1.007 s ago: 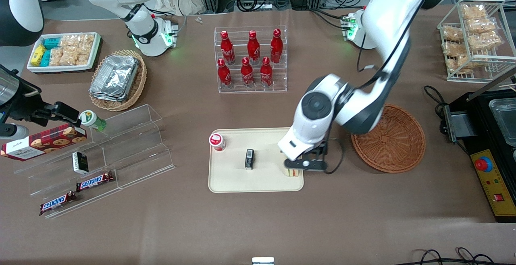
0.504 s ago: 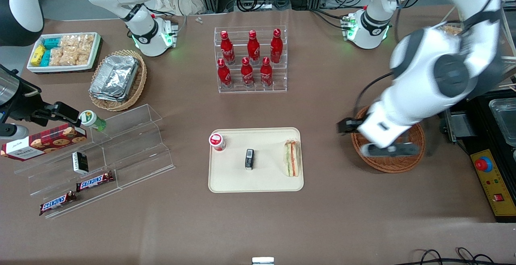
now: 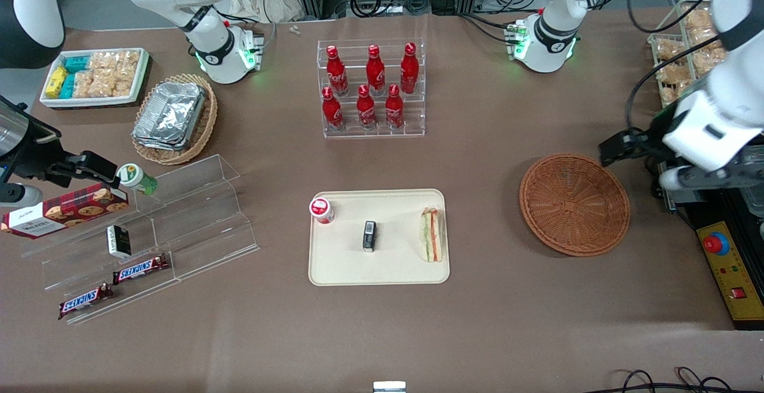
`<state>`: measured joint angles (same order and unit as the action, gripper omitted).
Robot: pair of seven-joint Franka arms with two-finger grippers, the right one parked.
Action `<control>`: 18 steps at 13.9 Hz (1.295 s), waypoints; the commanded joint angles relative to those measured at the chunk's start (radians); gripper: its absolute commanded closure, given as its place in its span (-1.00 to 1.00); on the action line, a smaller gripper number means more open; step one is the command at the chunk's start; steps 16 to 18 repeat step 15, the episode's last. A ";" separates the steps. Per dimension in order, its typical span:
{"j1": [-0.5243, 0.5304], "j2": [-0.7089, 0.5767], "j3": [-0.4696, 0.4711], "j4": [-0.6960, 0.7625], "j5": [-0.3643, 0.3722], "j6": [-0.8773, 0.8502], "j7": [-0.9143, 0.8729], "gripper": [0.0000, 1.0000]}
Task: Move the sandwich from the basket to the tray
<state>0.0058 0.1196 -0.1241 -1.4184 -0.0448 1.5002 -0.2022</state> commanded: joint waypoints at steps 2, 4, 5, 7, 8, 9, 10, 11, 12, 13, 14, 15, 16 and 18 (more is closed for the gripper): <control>-0.059 -0.138 0.139 -0.126 -0.009 -0.014 0.065 -1.00; -0.078 -0.196 0.161 -0.193 -0.007 -0.005 0.105 -1.00; -0.089 -0.205 0.170 -0.215 -0.006 0.008 0.106 -1.00; -0.092 -0.192 0.164 -0.215 -0.004 0.023 0.102 -1.00; -0.098 -0.186 0.155 -0.214 0.020 0.028 0.104 -1.00; -0.102 -0.184 0.129 -0.212 0.052 0.031 0.104 -1.00; -0.102 -0.178 0.115 -0.212 0.068 0.031 0.104 -1.00; -0.102 -0.170 0.106 -0.209 0.069 0.031 0.104 -1.00; -0.102 -0.166 0.097 -0.209 0.071 0.031 0.104 -1.00; -0.102 -0.166 0.093 -0.211 0.071 0.031 0.104 -1.00; -0.102 -0.166 0.087 -0.211 0.071 0.029 0.104 -1.00; -0.102 -0.167 0.084 -0.211 0.071 0.029 0.101 -1.00; -0.102 -0.167 0.084 -0.211 0.071 0.029 0.101 -1.00; -0.102 -0.167 0.084 -0.211 0.071 0.029 0.101 -1.00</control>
